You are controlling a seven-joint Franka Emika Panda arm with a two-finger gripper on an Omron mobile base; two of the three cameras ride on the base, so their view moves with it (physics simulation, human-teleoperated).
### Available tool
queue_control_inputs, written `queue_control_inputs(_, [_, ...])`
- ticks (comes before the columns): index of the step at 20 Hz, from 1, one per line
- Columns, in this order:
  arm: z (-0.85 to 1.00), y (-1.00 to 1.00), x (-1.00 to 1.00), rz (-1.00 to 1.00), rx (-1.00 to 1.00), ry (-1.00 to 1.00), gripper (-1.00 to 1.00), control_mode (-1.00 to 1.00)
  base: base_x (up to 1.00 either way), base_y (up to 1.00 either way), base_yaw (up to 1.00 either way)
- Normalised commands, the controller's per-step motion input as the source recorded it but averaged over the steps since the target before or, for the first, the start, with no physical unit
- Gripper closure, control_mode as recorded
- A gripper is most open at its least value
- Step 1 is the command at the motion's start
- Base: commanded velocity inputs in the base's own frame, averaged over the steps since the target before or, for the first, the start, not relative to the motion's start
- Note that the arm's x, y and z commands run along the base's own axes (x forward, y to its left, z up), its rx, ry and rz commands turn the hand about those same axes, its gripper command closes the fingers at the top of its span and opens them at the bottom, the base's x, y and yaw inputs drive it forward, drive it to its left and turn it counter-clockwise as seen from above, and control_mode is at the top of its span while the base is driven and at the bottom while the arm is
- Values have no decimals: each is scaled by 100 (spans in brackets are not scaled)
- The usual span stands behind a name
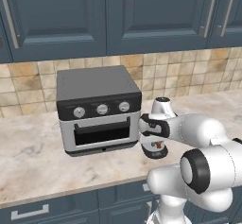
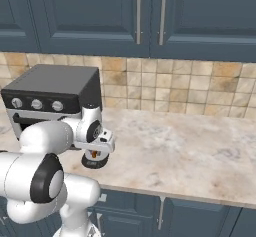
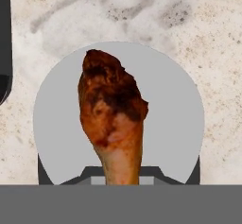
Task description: Take the chicken drumstick from the fridge and place it on the digital scale on the counter by the fridge. Wait a few seconds for a reading, then move it to the plate on the dining counter.
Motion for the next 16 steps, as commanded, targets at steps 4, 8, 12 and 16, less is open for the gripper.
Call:
queue_control_inputs(4, [0,0,0,0,0,0,-100,-100,0,0,0])
queue_control_inputs(8, [0,0,0,0,0,0,-100,-100,0,0,0])
queue_control_inputs(12, [0,0,0,0,0,0,-100,-100,0,0,0])
queue_control_inputs(16, [0,0,0,0,0,0,-100,-100,0,0,0])
